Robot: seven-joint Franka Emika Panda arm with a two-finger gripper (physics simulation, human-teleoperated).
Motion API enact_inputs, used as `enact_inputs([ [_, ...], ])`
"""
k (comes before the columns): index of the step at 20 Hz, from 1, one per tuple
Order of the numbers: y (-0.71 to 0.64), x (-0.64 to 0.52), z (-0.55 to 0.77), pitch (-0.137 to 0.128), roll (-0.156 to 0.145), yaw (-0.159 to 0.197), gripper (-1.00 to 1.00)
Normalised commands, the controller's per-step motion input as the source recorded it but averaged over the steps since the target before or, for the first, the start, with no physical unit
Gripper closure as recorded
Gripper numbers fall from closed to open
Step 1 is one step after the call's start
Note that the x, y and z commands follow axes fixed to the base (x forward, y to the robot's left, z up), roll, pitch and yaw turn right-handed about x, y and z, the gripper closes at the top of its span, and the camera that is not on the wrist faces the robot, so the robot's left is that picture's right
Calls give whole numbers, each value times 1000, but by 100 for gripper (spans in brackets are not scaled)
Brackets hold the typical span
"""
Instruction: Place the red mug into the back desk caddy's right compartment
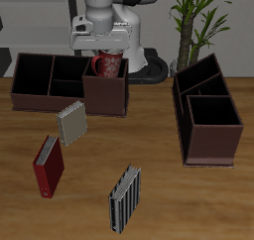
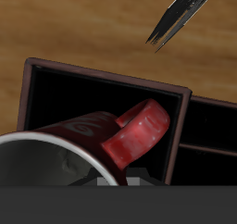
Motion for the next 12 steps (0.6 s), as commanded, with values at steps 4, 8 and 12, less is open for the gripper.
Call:
enact_inputs([
  [4,10,-6,-226,48,6,-10,100],
  [8,-27,-20,-178,74,-4,-56,100],
  [12,-66,24,-73,39,-14,-14,-100],
])
